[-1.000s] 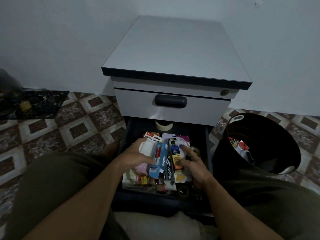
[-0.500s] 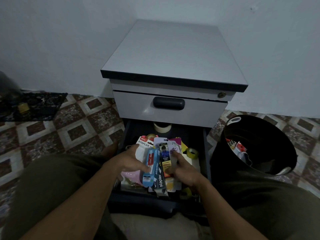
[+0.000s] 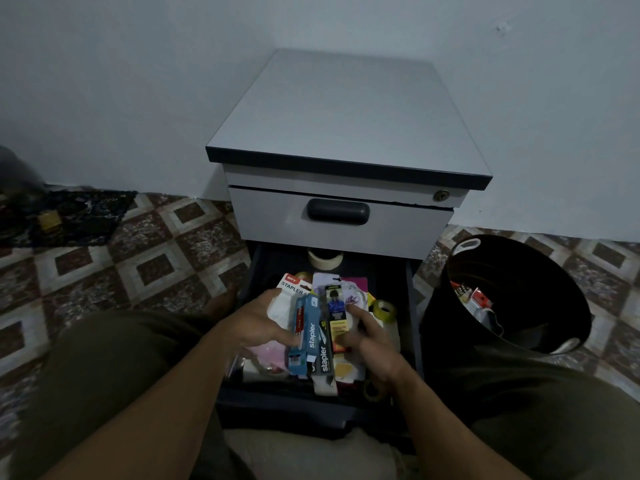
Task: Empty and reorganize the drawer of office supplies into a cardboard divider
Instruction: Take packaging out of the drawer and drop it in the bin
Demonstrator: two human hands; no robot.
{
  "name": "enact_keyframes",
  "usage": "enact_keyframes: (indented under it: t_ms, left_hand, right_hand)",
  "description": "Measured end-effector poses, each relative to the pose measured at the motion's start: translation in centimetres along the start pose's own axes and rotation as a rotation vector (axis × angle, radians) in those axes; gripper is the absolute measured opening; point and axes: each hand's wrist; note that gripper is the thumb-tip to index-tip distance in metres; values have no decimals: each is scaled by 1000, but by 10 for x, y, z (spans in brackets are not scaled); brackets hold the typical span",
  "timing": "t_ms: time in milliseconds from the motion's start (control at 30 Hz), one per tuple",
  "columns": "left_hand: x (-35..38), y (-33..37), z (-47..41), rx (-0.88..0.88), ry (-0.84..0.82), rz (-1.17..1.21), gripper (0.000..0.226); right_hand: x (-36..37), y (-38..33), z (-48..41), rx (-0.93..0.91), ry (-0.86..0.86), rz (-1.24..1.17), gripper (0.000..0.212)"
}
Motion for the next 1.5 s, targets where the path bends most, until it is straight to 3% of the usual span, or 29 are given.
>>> enact_keyframes:
  t_ms: [167,367,600,767,900,967,1200,1500]
  left_hand:
    - [-8,17,7,113,26,131,71]
    - [-5,26,5,128,26,109,71]
    - [6,11,-11,2,19,-13,97]
    - [19,-18,-45,12,26,-84,108]
    - [30,3,-11,-3,193,-351,118]
    - [35,8,-2,-54,212,-367,123]
    - [41,14,14,-184,305,-603,111]
    - [53,-6,-5,-82,320,-339,108]
  right_hand:
    - [-3,-21,-6,-90,83,-120,54]
    - [-10,-25,-10,-90,90,-137,59]
    - [-12,0,-10,15,22,-112,58]
    - [-13,10,-9,27,0,-70,56]
    - [-13,10,-9,18,2,-54,54]
    - [-13,12,-10,20,9,-51,57]
    - [-13,10,-7,-7,12,0,57]
    - [-13,11,-6,-2,5,6,58]
Point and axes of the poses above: each hand's wrist, its own z-axis away from the middle knuckle, its own x-axis out of the palm, y = z × x, and after that the axes turned 11 degrees about -x, right-handed
